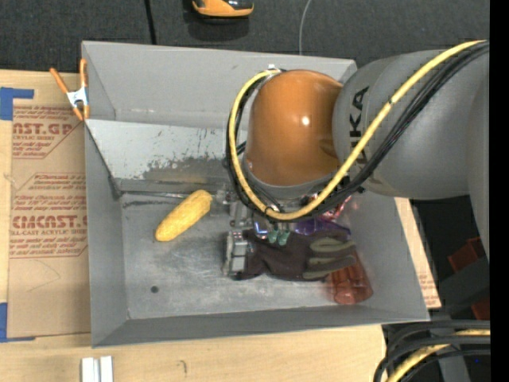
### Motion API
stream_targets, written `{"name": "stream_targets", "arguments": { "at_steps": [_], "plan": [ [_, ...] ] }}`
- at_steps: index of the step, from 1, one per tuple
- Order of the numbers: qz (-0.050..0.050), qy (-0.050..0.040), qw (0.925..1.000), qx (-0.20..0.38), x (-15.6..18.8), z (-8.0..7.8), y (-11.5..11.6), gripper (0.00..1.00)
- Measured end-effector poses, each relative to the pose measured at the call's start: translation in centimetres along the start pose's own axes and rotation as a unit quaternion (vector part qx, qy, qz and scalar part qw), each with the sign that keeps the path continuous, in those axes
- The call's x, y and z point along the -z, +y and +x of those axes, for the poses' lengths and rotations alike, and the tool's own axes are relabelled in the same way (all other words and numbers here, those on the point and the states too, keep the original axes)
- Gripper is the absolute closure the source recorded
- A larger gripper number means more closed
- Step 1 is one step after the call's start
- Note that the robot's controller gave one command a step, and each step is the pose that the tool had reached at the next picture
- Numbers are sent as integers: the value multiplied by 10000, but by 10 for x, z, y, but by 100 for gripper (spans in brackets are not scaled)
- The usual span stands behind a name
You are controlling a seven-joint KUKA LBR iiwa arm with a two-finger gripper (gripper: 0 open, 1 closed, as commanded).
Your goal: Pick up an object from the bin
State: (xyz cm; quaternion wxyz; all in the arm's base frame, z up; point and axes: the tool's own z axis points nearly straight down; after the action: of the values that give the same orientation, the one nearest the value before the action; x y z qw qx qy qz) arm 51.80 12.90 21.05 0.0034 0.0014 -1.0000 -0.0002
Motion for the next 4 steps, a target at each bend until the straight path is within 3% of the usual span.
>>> {"name": "stream_targets", "arguments": {
  "at_steps": [1,2,3,4],
  "plan": [
    [-6,-39,10000,-9,5,-2,-1,0],
    [-5,-69,9992,396,-37,-18,-26,0],
    [3,-42,9983,577,-81,-17,-54,0],
    [-4,-26,9999,111,-84,-4,-79,0]
  ]
}}
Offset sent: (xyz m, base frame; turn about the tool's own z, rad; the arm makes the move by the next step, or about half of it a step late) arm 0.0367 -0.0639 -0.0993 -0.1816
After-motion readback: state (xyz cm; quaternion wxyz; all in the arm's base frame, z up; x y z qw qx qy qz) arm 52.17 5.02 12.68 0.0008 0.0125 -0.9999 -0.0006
